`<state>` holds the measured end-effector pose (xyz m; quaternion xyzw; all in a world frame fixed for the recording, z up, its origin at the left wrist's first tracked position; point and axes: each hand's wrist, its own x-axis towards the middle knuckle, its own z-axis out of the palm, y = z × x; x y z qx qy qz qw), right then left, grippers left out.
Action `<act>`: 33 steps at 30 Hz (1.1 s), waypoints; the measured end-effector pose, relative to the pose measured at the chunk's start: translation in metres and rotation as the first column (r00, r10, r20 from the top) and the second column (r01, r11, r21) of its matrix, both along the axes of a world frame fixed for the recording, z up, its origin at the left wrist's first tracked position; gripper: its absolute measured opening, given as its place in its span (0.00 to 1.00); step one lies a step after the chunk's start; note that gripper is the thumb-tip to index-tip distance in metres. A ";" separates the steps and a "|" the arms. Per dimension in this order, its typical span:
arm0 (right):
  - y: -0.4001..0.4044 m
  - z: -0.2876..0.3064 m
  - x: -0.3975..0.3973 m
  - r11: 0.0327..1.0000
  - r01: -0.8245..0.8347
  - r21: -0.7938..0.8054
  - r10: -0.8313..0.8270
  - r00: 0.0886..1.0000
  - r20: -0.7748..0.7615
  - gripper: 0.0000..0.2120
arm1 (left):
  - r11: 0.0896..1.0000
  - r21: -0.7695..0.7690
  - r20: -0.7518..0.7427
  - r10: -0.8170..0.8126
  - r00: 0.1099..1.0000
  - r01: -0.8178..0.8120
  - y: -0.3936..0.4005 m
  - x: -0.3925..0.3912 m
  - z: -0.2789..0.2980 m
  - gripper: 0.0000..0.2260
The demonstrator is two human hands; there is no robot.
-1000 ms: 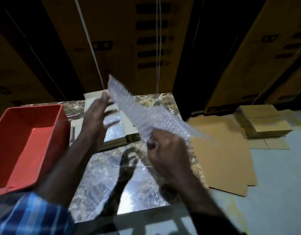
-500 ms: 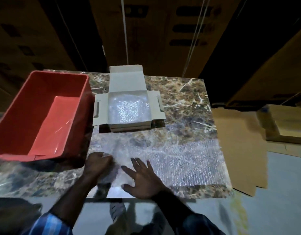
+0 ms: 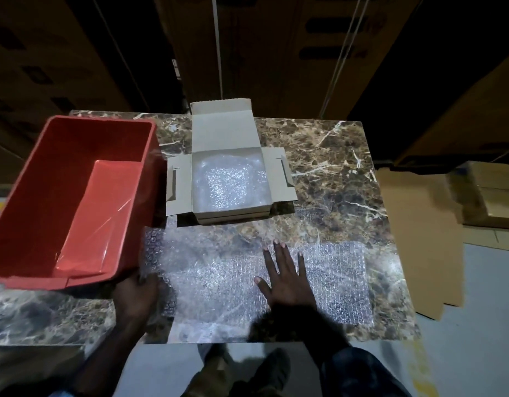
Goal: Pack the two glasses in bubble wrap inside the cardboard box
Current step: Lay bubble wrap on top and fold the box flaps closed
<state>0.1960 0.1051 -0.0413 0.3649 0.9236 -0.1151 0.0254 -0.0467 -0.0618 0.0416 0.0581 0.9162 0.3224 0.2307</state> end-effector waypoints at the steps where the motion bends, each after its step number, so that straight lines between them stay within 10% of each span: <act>1: 0.003 0.000 -0.001 1.000 0.004 0.009 -0.004 1.000 -0.005 0.33 | 0.999 -0.009 -0.011 -0.037 0.999 0.037 0.002 0.001 0.004 0.09; 4: 0.003 0.010 -0.008 0.998 0.042 -0.054 -0.050 0.987 -0.149 0.30 | 0.980 -0.006 -0.188 -0.195 0.963 0.198 0.009 0.007 0.023 0.05; 7: -0.009 0.048 -0.017 0.878 0.099 -0.469 -0.316 0.855 -0.410 0.22 | 0.913 0.048 -0.354 -0.364 0.862 0.405 0.023 0.033 0.047 0.07; 13: -0.010 0.107 -0.032 0.141 -0.023 -0.990 -0.842 0.524 -0.132 0.20 | 0.706 0.191 -0.458 -0.551 0.698 0.682 0.059 0.106 0.065 0.13; 22: 0.046 0.123 0.044 0.313 0.144 -0.939 -0.893 0.383 -0.238 0.08 | 0.569 0.362 -0.423 -0.606 0.674 0.739 0.068 0.154 0.052 0.14; 33: 0.085 0.068 0.120 0.608 0.572 -0.550 -0.755 0.631 -0.178 0.12 | 0.311 -0.249 -0.328 -0.918 0.222 0.917 0.071 0.167 -0.067 0.29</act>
